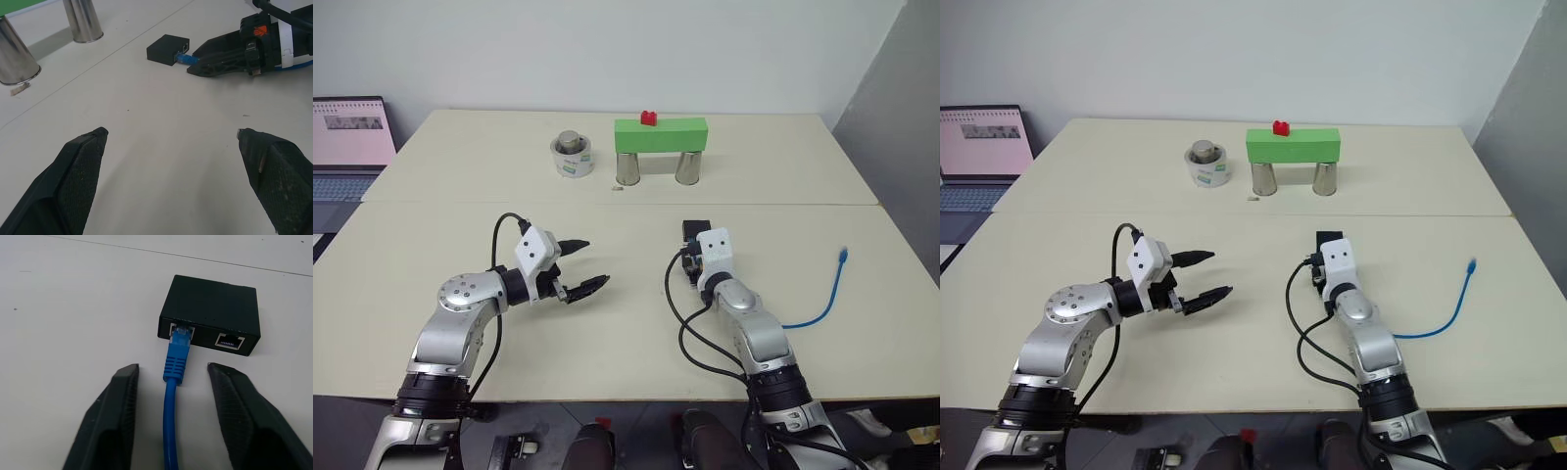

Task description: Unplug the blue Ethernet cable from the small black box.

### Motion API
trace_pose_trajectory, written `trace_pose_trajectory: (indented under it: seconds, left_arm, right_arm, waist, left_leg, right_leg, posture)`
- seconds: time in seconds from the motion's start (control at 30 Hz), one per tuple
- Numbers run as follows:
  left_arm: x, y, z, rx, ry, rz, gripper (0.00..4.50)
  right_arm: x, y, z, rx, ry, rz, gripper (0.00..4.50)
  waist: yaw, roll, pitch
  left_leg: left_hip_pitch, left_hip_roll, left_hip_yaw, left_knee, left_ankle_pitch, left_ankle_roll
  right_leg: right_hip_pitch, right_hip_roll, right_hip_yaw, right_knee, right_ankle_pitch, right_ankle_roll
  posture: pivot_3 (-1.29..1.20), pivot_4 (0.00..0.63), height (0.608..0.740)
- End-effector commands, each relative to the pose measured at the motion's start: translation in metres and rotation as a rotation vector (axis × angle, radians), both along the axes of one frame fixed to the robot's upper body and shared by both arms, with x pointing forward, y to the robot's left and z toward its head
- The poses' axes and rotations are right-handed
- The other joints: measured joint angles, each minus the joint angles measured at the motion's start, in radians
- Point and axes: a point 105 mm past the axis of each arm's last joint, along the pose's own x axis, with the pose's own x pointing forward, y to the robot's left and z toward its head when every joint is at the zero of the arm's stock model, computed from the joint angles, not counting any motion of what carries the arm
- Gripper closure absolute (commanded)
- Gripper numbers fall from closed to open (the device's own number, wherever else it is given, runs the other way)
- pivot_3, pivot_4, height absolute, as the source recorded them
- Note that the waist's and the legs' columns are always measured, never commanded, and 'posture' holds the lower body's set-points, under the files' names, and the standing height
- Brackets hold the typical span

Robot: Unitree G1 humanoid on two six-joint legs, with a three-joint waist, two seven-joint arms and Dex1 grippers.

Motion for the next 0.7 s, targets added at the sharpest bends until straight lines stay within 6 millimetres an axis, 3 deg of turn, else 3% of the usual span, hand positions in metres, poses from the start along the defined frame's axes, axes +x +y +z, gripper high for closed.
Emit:
trace_pose_trajectory:
  seconds: [0.03, 0.2, 0.33, 0.53, 0.7]
  left_arm:
    - [0.003, 0.000, 0.008, -0.016, -0.020, 0.004, 0.00]
    - [0.005, -0.003, 0.010, -0.083, 0.031, 0.000, 0.00]
    - [0.005, 0.000, 0.006, -0.193, 0.178, -0.012, 0.00]
    - [-0.009, -0.007, 0.019, -0.327, 0.392, -0.187, 0.00]
    - [-0.020, -0.017, 0.027, -0.356, 0.478, -0.321, 0.00]
  right_arm:
    - [0.000, -0.012, 0.001, -0.044, -0.011, -0.032, 3.36]
    - [-0.001, -0.018, 0.020, -0.108, -0.107, 0.028, 4.45]
    - [-0.018, -0.005, 0.032, -0.278, -0.233, 0.235, 4.46]
    - [-0.064, 0.018, 0.037, -0.732, -0.577, 0.705, 4.46]
    - [-0.076, 0.019, 0.037, -0.929, -0.785, 0.895, 4.46]
  waist:
    - [0.000, 0.000, 0.000]
    - [0.001, 0.000, 0.000]
    - [-0.004, 0.000, 0.000]
    - [-0.025, -0.001, 0.001]
    - [-0.030, -0.002, 0.001]
  left_leg:
    - [0.000, 0.000, 0.000, 0.000, 0.000, 0.000]
    - [0.000, 0.000, 0.000, 0.000, 0.000, 0.000]
    - [-0.001, 0.000, 0.000, 0.000, 0.000, 0.000]
    - [-0.001, 0.000, 0.000, 0.000, 0.000, 0.000]
    - [0.001, 0.000, 0.000, 0.000, 0.000, 0.000]
  right_leg:
    - [0.000, 0.000, 0.000, 0.000, 0.000, 0.000]
    - [0.000, 0.000, 0.000, 0.000, 0.000, 0.000]
    - [-0.001, 0.000, 0.000, -0.001, 0.000, 0.000]
    - [-0.001, 0.000, 0.000, -0.001, 0.000, 0.000]
    - [0.000, 0.001, 0.000, 0.000, 0.000, 0.000]
  posture:
    - [0.00, 0.150, 0.740]
    - [0.00, 0.150, 0.740]
    - [0.00, 0.150, 0.740]
    - [0.00, 0.150, 0.740]
    - [0.00, 0.150, 0.740]
